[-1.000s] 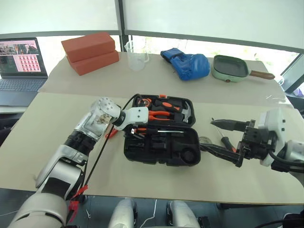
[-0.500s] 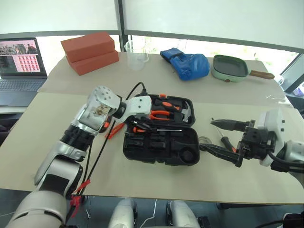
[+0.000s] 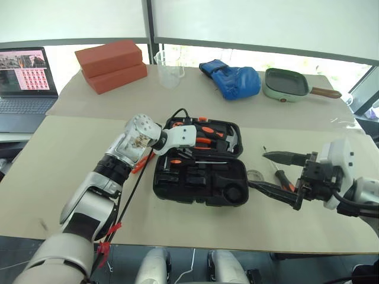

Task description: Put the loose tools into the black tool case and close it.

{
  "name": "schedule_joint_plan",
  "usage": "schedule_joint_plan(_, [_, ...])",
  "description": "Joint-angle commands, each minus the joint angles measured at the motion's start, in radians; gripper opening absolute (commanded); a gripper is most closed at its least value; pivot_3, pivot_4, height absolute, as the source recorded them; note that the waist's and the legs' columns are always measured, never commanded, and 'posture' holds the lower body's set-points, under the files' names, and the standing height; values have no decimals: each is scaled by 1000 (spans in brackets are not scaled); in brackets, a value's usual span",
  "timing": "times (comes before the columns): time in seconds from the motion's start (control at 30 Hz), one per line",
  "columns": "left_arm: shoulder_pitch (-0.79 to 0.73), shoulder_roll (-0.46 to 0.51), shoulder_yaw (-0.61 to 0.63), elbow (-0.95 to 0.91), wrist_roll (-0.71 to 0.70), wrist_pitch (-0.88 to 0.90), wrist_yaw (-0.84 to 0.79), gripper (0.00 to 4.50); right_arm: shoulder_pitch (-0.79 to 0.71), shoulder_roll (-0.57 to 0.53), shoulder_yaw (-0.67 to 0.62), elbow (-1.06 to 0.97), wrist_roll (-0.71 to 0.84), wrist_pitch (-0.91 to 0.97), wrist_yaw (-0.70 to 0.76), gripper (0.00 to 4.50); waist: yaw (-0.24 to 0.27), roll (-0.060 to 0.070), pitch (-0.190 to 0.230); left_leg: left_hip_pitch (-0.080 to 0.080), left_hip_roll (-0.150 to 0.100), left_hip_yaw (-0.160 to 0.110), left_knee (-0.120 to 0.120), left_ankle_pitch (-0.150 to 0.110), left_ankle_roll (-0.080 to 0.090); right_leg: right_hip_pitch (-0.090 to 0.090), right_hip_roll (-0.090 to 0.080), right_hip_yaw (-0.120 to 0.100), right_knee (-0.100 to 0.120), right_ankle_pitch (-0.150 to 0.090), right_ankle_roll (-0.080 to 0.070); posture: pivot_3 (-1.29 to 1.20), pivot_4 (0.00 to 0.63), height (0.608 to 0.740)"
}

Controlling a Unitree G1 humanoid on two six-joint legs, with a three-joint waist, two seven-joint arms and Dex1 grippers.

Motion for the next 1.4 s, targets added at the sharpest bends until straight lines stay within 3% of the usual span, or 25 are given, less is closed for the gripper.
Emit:
schedule_joint_plan(0.03, [11, -6, -43, 8, 44, -42, -5, 49, -6, 4, -31, -22, 7, -22, -8, 4500, 0, 0, 0, 0, 0, 0, 0, 0, 0, 0, 0, 0, 0, 0, 0, 0, 150, 738])
schedule_joint_plan(0.4, [15, -36, -66, 77, 113, -139, 50, 49, -11, 8, -13, -5, -18, -25, -17, 4500, 3, 1, -1, 1, 0, 0, 0, 0, 0, 2, 0, 0, 0, 0, 0, 0, 150, 738])
schedule_joint_plan(0.57, [40, 13, 94, -47, -50, 12, 1, 49, 48, 27, -45, 16, -71, -33, -41, 4500, 0, 1, -1, 1, 0, 0, 0, 0, 0, 2, 0, 0, 0, 0, 0, 0, 150, 738])
schedule_joint_plan(0.67, [83, 57, 209, -220, -229, 187, -75, 746, 115, 51, -104, 37, -111, -33, -75, 4500, -6, 2, -1, -1, 1, 0, 0, 0, 0, -2, 0, 0, 1, 0, 0, 0, 150, 738])
schedule_joint_plan(0.73, [111, 92, 285, -336, -340, 322, -91, 1452, 182, 75, -177, 55, -119, -25, -88, 4500, -5, 2, -1, -2, 1, 0, 0, 0, 0, -3, 0, 0, 1, 0, 0, 0, 150, 738])
schedule_joint_plan(0.9, [199, 168, 465, -605, -576, 622, -16, 3179, 421, 159, -415, 90, -129, -12, -61, 4500, 4, 3, -1, -1, 1, -2, 0, 0, 0, 0, -1, 0, 0, -1, 2, 0, 150, 738])
schedule_joint_plan(1.03, [339, 180, 585, -821, -703, 703, 94, 4463, 608, 220, -546, 99, -133, -29, -11, 4500, 0, 7, -3, 1, 1, -2, -1, 0, 1, 2, -2, 1, 0, -1, 2, 0, 150, 738])
schedule_joint_plan(1.23, [472, 245, 631, -986, -859, 810, 156, 4463, 676, 256, -601, 66, -79, 0, -28, 4500, -14, 7, -3, 10, 2, -1, -3, 0, 0, 7, 0, 4, 1, -2, 0, 0, 150, 738])
schedule_joint_plan(1.4, [501, 295, 615, -1036, -920, 813, 180, 4463, 511, 207, -413, 97, -121, 18, -113, 4500, -23, 7, -3, 22, 2, 0, -8, 0, 0, 18, 0, 4, -3, -4, -1, 0, 150, 738])
